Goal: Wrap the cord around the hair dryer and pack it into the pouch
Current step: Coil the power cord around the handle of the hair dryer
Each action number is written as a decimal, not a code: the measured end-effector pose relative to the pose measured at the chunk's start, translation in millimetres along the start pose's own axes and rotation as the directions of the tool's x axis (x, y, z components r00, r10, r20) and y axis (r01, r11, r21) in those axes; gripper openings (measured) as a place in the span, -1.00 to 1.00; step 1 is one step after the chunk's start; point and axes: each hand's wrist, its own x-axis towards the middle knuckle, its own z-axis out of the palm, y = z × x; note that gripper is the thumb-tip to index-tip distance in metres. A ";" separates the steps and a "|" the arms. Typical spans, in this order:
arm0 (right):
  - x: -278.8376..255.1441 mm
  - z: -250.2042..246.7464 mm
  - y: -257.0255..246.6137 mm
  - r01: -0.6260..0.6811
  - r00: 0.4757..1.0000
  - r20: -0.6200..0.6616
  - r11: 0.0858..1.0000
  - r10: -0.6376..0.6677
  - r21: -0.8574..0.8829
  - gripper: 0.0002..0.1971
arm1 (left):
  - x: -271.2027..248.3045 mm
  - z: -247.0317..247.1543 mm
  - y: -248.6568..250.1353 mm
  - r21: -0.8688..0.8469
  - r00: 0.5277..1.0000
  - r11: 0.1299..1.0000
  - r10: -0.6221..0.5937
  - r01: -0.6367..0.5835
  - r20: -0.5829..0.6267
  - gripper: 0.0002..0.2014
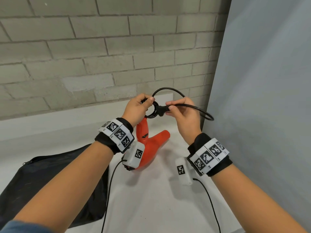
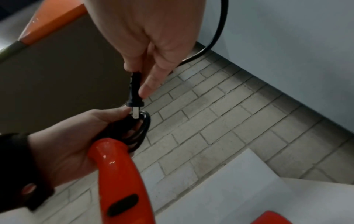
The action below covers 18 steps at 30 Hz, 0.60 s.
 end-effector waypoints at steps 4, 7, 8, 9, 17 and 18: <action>-0.1 13.1 6.5 -0.007 0.997 0.073 0.996 0.014 -0.092 -0.86 | -1.7 1.2 0.3 -0.043 0.998 0.999 -0.024 0.026 0.052 -0.85; 1.6 18.6 15.2 0.066 0.997 0.047 0.976 -0.058 -0.206 -0.97 | -2.1 1.8 0.4 -0.079 0.998 0.996 -0.025 0.029 0.056 -0.85; 1.3 20.0 18.1 0.133 0.991 0.060 0.948 -0.121 -0.290 -0.98 | -2.5 2.3 0.7 -0.081 0.998 0.997 -0.015 0.019 0.055 -0.85; 1.3 22.0 21.4 0.204 0.979 0.085 0.899 -0.185 -0.388 -0.96 | -2.8 2.9 1.0 -0.061 0.999 0.998 -0.004 0.007 0.053 -0.84; 19.7 34.2 36.0 0.050 0.993 0.119 0.937 -0.009 -0.346 -0.71 | -1.8 12.3 1.2 -0.123 0.989 0.992 -0.025 0.043 0.142 -0.80; 21.2 32.2 34.3 0.019 0.983 0.180 0.938 0.046 -0.345 -0.71 | -0.4 11.1 1.2 -0.130 0.991 0.990 -0.030 0.047 0.128 -0.79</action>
